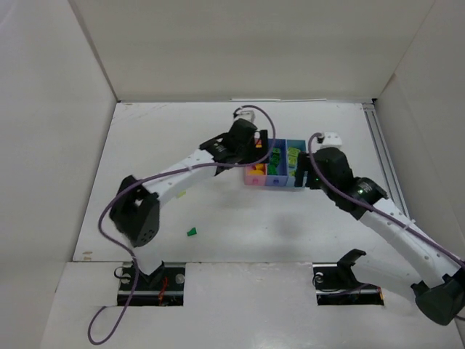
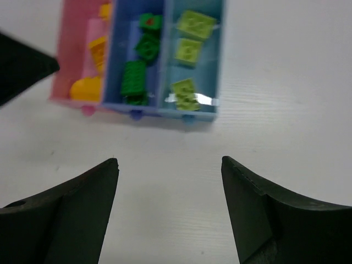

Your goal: Sort the legos into containers by color

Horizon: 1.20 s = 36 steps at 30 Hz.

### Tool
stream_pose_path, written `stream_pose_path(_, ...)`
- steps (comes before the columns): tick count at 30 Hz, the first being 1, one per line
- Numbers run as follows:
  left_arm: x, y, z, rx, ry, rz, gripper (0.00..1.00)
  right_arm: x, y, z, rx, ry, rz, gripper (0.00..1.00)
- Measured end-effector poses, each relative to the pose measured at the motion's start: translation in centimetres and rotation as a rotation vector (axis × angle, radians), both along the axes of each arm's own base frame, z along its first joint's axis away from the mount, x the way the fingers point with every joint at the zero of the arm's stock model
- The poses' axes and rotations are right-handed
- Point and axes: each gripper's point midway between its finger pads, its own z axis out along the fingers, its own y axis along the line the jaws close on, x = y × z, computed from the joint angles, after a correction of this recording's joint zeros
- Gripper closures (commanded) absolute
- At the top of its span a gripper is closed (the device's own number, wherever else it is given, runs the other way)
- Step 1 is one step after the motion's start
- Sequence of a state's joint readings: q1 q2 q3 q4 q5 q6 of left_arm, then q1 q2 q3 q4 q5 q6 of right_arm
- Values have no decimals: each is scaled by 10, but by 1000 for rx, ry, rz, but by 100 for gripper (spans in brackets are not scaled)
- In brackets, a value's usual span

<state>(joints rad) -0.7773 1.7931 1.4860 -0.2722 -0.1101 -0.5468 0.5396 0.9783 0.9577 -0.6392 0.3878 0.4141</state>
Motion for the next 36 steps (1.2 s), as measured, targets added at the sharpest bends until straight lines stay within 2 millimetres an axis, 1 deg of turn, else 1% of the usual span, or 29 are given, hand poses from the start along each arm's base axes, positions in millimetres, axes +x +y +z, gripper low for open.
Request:
stream_pose_path(1, -6, 17, 6, -10, -4, 30, 0, -3, 21, 0, -13, -9, 90, 20)
stream_pose_path(2, -12, 40, 11, -20, -7, 74, 0, -7, 45, 0, -21, -19, 185, 20)
stream_pose_path(3, -20, 78, 18, -28, -8, 166, 0, -11, 66, -1, -25, -25, 272, 20)
stream_pose_path(4, -23, 89, 19, -29, -6, 193, 0, -18, 92, -4, -29, -28, 382, 20)
stream_pose_path(5, -25, 115, 24, -44, -20, 271, 0, -24, 110, -8, -33, -29, 461, 20)
stream_pose_path(6, -30, 142, 25, -52, -21, 354, 0, -29, 128, -11, -31, -34, 538, 20)
stream_pose_path(8, -48, 189, 20, -62, 6, 507, 0, -41, 171, -23, -34, -37, 707, 18)
stream_pose_path(9, -58, 208, 14, -68, 30, 576, 0, -48, 193, -32, -40, -38, 792, 18)
stream_pose_path(11, -79, 240, -1, -65, 86, 703, 0, -66, 232, -57, -73, -23, 947, 18)
stream_pose_path(13, -97, 265, -16, -56, 140, 806, 0, -86, 265, -84, -127, -3, 1094, 18)
stream_pose_path(15, -114, 285, -26, -49, 178, 894, 0, -103, 294, -106, -165, 0, 1216, 18)
stream_pose_path(16, -120, 293, -28, -50, 192, 930, 0, -111, 309, -115, -177, -6, 1273, 18)
stream_pose_path(18, -126, 305, -25, -63, 195, 990, 0, -123, 334, -130, -193, -21, 1362, 20)
stream_pose_path(20, -129, 315, -23, -74, 187, 1036, 0, -128, 350, -138, -203, -44, 1414, 20)
stream_pose_path(21, -130, 318, -22, -75, 184, 1046, 0, -127, 357, -140, -204, -61, 1425, 20)
stream_pose_path(22, -132, 319, -21, -73, 184, 1052, 0, -125, 361, -142, -207, -79, 1434, 22)
stream_pose_path(24, -134, 320, -22, -66, 191, 1053, 0, -121, 369, -142, -211, -113, 1445, 23)
stream_pose_path(25, -136, 320, -23, -60, 196, 1054, 0, -119, 373, -142, -213, -127, 1448, 27)
stream_pose_path(29, -139, 321, -25, -47, 208, 1055, 0, -111, 389, -145, -221, -174, 1458, 29)
stream_pose_path(34, -140, 323, -23, -41, 207, 1058, 0, -110, 389, -164, -254, -160, 1477, 30)
stream_pose_path(36, -140, 323, -22, -43, 204, 1058, 0, -110, 388, -172, -267, -149, 1481, 33)
